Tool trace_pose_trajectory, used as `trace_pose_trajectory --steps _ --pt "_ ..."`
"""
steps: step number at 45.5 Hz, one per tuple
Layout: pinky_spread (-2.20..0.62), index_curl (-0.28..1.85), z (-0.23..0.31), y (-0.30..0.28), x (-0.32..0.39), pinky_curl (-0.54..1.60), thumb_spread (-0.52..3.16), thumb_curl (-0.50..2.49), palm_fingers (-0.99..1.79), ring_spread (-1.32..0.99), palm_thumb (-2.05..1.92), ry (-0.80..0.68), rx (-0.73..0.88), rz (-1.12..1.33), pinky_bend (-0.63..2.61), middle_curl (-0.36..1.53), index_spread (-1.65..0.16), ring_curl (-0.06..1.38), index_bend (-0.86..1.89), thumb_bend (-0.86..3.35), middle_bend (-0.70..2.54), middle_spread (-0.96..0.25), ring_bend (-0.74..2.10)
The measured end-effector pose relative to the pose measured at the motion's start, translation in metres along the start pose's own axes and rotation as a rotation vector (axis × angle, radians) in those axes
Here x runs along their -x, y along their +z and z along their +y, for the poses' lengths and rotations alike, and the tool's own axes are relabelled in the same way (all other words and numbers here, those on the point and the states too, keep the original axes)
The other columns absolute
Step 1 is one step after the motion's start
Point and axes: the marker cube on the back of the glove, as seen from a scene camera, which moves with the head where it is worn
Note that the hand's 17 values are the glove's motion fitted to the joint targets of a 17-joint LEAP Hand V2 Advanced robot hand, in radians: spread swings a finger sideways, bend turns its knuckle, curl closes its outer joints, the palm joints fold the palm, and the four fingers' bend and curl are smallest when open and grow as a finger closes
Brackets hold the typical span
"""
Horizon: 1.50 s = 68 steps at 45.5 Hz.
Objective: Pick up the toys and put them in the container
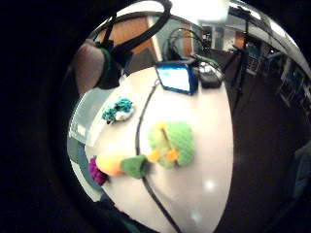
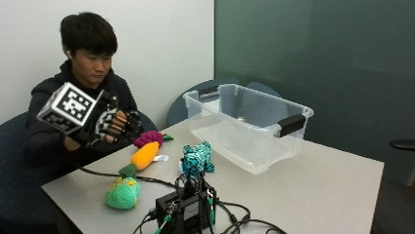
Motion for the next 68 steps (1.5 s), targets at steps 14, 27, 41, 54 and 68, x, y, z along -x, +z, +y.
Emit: trace_pose_trajectory --steps 14,27,41,54,68 --pt "-0.16 0.11 -0.069 0.016 0.058 0.24 1.20 0.12 0.63 -0.21 0.16 -0.045 0.258 0.184 0.63 0.12 -0.15 0.19 0.14 0.18 0.25 -0.07 0.62" --pt "-0.18 0.14 -0.105 0.099 0.060 0.28 1.44 0.20 0.53 -0.26 0.13 -0.079 0.506 0.402 0.67 0.19 -0.18 0.22 0.16 0.17 0.31 -0.08 0.66" --pt "-0.08 0.17 -0.090 0.209 0.032 0.34 1.40 0.25 0.10 -0.21 0.16 -0.046 0.779 0.449 0.84 0.24 -0.22 0.19 0.12 0.14 0.26 -0.05 0.49" --pt "-0.24 0.12 -0.081 0.222 0.026 0.33 1.43 0.36 0.89 -0.31 0.43 -0.142 0.478 0.427 0.92 0.38 -0.22 0.29 0.08 0.25 0.65 -0.14 0.99" --pt "-0.34 0.16 -0.146 0.106 0.152 0.49 1.15 0.53 1.17 -0.33 0.59 -0.286 0.099 0.271 1.13 0.59 -0.21 0.50 0.32 0.24 1.01 -0.21 1.33"
